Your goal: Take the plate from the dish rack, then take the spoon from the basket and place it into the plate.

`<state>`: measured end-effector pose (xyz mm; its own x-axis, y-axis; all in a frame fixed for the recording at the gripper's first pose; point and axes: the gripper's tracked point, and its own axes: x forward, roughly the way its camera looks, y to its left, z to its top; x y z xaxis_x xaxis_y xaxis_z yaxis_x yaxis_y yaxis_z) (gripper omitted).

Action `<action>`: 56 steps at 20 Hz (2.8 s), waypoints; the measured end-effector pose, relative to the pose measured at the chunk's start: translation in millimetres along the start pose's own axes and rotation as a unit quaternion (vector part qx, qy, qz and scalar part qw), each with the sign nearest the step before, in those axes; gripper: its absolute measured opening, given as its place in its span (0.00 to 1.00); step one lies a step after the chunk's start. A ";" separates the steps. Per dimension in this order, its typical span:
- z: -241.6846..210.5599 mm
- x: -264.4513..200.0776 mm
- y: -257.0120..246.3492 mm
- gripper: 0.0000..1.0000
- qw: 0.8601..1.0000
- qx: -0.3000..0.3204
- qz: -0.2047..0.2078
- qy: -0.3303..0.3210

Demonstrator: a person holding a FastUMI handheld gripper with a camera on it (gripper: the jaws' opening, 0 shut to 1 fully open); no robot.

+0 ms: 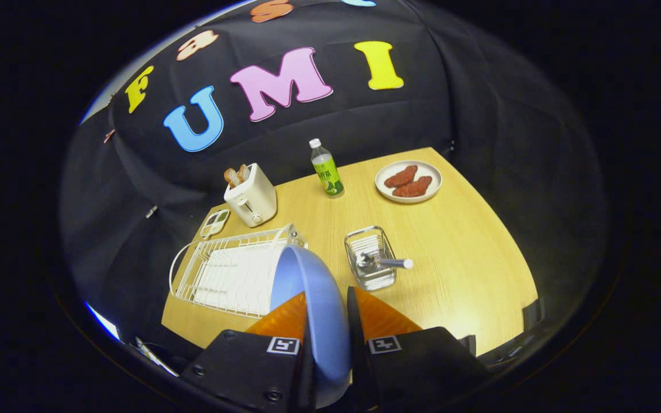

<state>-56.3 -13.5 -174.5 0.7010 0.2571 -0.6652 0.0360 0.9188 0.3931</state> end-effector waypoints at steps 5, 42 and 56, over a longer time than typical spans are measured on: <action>-53.9 20.2 -36.5 0.29 0.997 -0.001 0.044 0.062; 7.5 119.1 -60.7 0.83 0.930 -0.295 0.142 -0.168; 15.3 122.7 -48.7 0.60 0.917 -0.315 0.137 -0.204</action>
<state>38.8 -31.3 -265.7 0.8343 0.4897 -0.2531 -0.5106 0.8596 -0.0203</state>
